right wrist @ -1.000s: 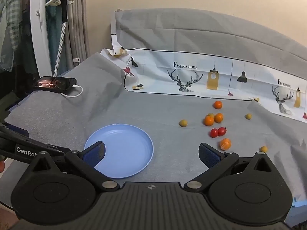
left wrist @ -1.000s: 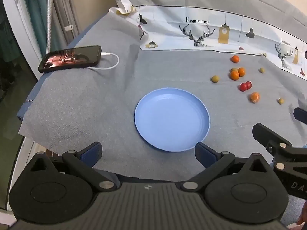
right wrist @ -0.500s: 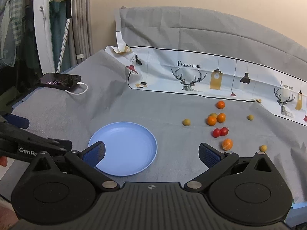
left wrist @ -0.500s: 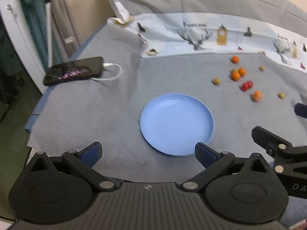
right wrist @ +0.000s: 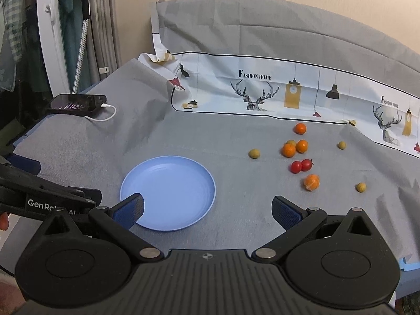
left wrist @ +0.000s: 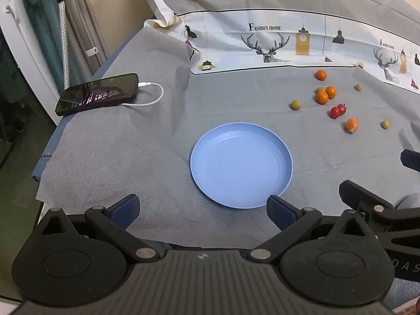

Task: Organize fruits

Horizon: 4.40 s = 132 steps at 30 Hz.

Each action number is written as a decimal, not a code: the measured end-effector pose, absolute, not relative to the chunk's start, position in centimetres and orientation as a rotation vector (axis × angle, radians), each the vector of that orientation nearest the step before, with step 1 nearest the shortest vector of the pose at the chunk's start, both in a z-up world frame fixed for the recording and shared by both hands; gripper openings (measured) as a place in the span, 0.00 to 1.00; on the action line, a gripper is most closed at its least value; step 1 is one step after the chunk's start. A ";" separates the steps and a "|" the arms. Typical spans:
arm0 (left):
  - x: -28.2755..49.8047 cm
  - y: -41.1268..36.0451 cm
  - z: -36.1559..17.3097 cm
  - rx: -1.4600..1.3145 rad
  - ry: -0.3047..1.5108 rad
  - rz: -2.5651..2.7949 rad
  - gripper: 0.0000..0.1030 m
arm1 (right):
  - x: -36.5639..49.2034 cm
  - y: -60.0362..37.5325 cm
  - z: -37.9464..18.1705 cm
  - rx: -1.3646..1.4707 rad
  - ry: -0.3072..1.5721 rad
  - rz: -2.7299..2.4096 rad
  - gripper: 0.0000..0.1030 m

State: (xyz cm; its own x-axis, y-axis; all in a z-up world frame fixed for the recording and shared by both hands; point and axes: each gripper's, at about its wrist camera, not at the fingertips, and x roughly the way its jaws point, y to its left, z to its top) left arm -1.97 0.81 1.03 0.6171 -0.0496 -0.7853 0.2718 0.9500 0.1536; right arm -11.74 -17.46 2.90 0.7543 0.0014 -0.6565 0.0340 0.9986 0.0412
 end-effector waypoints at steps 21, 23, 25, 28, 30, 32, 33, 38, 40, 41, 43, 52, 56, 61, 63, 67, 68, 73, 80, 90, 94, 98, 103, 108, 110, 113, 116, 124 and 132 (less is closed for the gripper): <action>-2.0 0.8 1.3 0.272 0.890 -0.172 1.00 | -11.6 -17.6 2.8 0.065 0.732 -0.016 1.00; -2.0 0.8 1.3 0.271 0.892 -0.173 1.00 | -11.6 -17.6 2.8 0.065 0.732 -0.016 1.00; -1.9 0.9 1.3 0.269 0.893 -0.174 1.00 | -11.7 -17.7 2.7 0.066 0.731 -0.015 1.00; -1.9 0.9 1.2 0.272 0.895 -0.174 1.00 | -11.7 -17.6 2.7 0.066 0.733 -0.015 1.00; -1.8 0.9 1.1 0.273 0.896 -0.174 1.00 | -11.6 -17.7 2.6 0.068 0.732 -0.015 1.00; -1.8 0.9 1.1 0.275 0.897 -0.173 1.00 | -11.6 -17.7 2.5 0.070 0.734 -0.015 1.00; -1.8 0.9 1.1 0.276 0.897 -0.173 1.00 | -11.6 -17.7 2.5 0.071 0.735 -0.015 1.00; -1.7 0.9 1.0 0.278 0.899 -0.173 1.00 | -11.6 -17.7 2.4 0.076 0.739 -0.015 1.00; -1.8 0.9 0.9 0.279 0.901 -0.172 1.00 | -11.6 -17.7 2.4 0.078 0.740 -0.014 1.00; -1.8 0.9 0.9 0.280 0.901 -0.172 1.00 | -11.5 -17.8 2.3 0.079 0.741 -0.014 1.00; -1.8 0.9 0.9 0.281 0.902 -0.171 1.00 | -11.5 -17.8 2.3 0.080 0.743 -0.014 1.00; -1.7 0.6 0.7 0.291 0.910 -0.165 1.00 | -11.4 -18.0 1.9 0.094 0.747 -0.010 1.00; -1.6 0.2 0.7 0.297 0.918 -0.173 1.00 | -11.4 -18.5 1.8 0.113 0.738 -0.033 1.00; -1.3 -0.4 0.5 0.290 0.928 -0.185 1.00 | -11.2 -20.7 1.4 0.181 0.731 -0.105 1.00; -1.0 -0.7 0.5 0.283 0.935 -0.192 1.00 | -11.2 -21.8 1.1 0.208 0.728 -0.135 1.00; -0.5 -1.9 0.4 0.279 0.936 -0.225 1.00 | -11.0 -24.1 0.3 0.251 0.722 -0.197 1.00; -0.4 -2.3 0.4 0.278 0.937 -0.236 1.00 | -11.0 -24.7 0.1 0.262 0.720 -0.214 1.00; 1.0 -4.6 0.1 0.263 0.946 -0.281 1.00 | -10.9 -28.1 -1.1 0.306 0.714 -0.312 1.00; 3.7 -9.3 -1.6 0.279 1.001 -0.315 1.00 | -10.6 -33.3 -3.6 0.342 0.714 -0.466 1.00; 8.7 -16.1 -6.6 0.351 1.063 -0.334 1.00 | -8.2 -40.3 -9.0 0.366 0.734 -0.650 1.00; 11.2 -18.6 -8.2 0.367 1.054 -0.334 1.00 | -6.7 -43.4 -11.5 0.339 0.739 -0.720 1.00; 13.8 -21.6 -9.8 0.382 1.030 -0.347 1.00 | -5.0 -46.7 -13.5 0.328 0.747 -0.791 1.00; 16.9 -25.0 -12.2 0.408 1.015 -0.362 1.00 | -3.0 -50.3 -15.7 0.339 0.748 -0.858 1.00; 19.5 -27.4 -15.4 0.453 1.012 -0.367 1.00 | -0.9 -52.6 -18.1 0.321 0.770 -0.881 1.00; 20.4 -28.1 -16.5 0.468 1.015 -0.370 1.00 | -0.1 -53.5 -19.1 0.318 0.796 -0.886 1.00; 21.6 -29.2 -18.0 0.484 1.012 -0.386 1.00 | 0.7 -54.4 -19.9 0.313 0.780 -0.885 1.00; 22.3 -30.1 -18.6 0.468 0.980 -0.414 1.00 | 1.2 -55.2 -20.4 0.319 0.753 -0.882 1.00; 23.9 -31.7 -18.7 0.448 0.974 -0.492 1.00 | 1.9 -55.1 -20.1 0.311 0.750 -0.858 1.00; 22.5 -32.8 -17.1 0.476 0.945 -0.646 1.00 | 3.3 -53.7 -20.1 0.249 0.747 -0.773 1.00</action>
State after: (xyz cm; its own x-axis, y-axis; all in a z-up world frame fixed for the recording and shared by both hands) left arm 22.52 -32.80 -17.10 0.4247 -0.2957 -0.8557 0.6904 0.7172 0.0949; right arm 3.31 -53.66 -20.14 0.4789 -0.5413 -0.6911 0.7090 0.7027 -0.0591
